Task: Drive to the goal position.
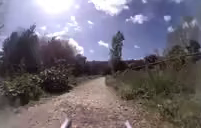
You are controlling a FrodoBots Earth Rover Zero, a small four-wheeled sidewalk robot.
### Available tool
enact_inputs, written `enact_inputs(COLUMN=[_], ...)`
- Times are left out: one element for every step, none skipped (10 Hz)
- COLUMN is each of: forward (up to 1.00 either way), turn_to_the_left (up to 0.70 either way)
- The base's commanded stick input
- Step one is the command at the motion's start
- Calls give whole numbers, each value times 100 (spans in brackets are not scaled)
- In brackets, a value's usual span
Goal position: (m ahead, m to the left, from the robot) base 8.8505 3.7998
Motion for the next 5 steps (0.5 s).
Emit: enact_inputs(forward=[85,85,85,85,85], turn_to_the_left=[0,0,0,0,-2])
